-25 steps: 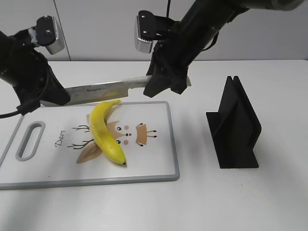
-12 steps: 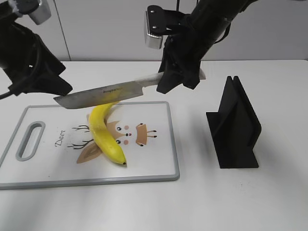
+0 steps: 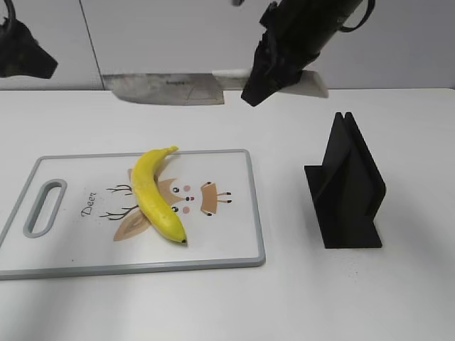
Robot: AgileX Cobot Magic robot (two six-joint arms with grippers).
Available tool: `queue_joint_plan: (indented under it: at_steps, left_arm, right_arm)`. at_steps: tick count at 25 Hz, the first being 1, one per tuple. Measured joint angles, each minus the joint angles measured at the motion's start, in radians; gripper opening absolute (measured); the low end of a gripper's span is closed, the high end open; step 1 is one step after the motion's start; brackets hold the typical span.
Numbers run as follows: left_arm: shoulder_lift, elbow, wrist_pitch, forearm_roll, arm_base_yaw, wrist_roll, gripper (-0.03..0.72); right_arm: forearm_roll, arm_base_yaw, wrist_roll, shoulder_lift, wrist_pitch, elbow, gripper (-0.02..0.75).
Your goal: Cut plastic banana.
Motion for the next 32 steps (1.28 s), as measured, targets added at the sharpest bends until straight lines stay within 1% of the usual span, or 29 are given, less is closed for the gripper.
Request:
queue_joint_plan:
  at_steps: [2,4,6,7,10,12,15,17,21,24,27,32]
  left_arm:
    - [-0.020,0.000,0.056,0.123,0.000,-0.163,0.612]
    - [-0.038,0.001,0.111,0.211,0.000,-0.294,0.601]
    - [-0.057,0.001,0.153,0.265,0.000,-0.377,0.591]
    - [-0.068,0.001,0.180,0.274,0.000,-0.403,0.589]
    - [-0.097,0.001,0.262,0.289,0.000,-0.435,0.585]
    - [-0.113,0.001,0.307,0.291,0.000,-0.441,0.583]
    - [-0.153,0.012,0.338,0.292,0.000,-0.449,0.583]
    - [-0.191,0.038,0.342,0.292,0.000,-0.458,0.582]
    - [-0.292,0.153,0.325,0.292,0.000,-0.462,0.582]
    - [-0.388,0.256,0.294,0.292,0.000,-0.463,0.578]
    - [-0.502,0.347,0.260,0.292,0.000,-0.463,0.575]
    - [-0.718,0.473,0.245,0.292,0.000,-0.464,0.568]
  right_arm:
    - [-0.052,0.000,0.131,-0.031,0.001,0.000,0.181]
    - [-0.090,0.000,0.242,-0.062,0.009,0.000,0.181]
    - [-0.112,-0.001,0.340,-0.099,0.020,0.000,0.181]
    - [-0.117,-0.001,0.404,-0.118,0.027,0.000,0.181]
    - [-0.157,-0.001,0.591,-0.171,0.049,0.000,0.181]
    - [-0.208,-0.001,0.690,-0.203,0.054,-0.001,0.181]
    - [-0.297,-0.001,0.799,-0.253,0.057,0.017,0.181]
    - [-0.343,-0.002,0.858,-0.300,0.052,0.063,0.181]
    - [-0.389,-0.002,0.976,-0.408,-0.022,0.229,0.181]
    - [-0.445,-0.002,1.095,-0.484,-0.108,0.359,0.181]
    - [-0.499,-0.002,1.193,-0.538,-0.148,0.470,0.181]
    - [-0.510,-0.002,1.270,-0.560,-0.211,0.617,0.181]
